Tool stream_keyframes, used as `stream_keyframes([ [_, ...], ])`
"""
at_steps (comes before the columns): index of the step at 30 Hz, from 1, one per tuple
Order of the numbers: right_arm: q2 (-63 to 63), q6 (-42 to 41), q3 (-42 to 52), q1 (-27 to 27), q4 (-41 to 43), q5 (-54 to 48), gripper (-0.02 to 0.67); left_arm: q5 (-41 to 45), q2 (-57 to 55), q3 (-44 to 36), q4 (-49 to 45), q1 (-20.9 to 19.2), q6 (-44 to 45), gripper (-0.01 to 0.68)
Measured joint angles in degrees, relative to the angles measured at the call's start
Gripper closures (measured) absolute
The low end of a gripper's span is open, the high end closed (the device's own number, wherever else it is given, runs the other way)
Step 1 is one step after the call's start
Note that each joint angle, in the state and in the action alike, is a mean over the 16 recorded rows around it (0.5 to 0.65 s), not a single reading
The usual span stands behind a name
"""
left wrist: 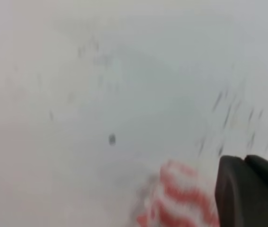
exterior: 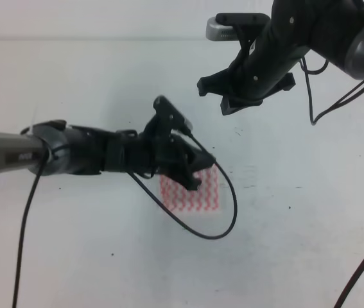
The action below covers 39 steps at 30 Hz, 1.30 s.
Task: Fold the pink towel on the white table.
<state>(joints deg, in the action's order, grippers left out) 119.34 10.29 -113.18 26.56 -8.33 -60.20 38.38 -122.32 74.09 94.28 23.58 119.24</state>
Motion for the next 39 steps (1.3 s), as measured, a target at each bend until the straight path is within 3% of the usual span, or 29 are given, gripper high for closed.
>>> stream_keyframes([
  [17,-0.18,-0.07,0.00,-0.03,-0.07,0.07,0.667,1.19,2.22,-0.29,-19.22,0.00,-15.87,0.678],
  [32,-0.19,0.05,0.00,-0.02,-0.14,-0.36,0.667,3.09,1.60,-0.32,-17.18,0.00,-17.45,0.678],
  [39,-1.58,-0.21,0.00,-0.03,0.10,-1.54,0.667,-0.28,6.45,-1.54,-15.40,0.00,-18.05,0.677],
])
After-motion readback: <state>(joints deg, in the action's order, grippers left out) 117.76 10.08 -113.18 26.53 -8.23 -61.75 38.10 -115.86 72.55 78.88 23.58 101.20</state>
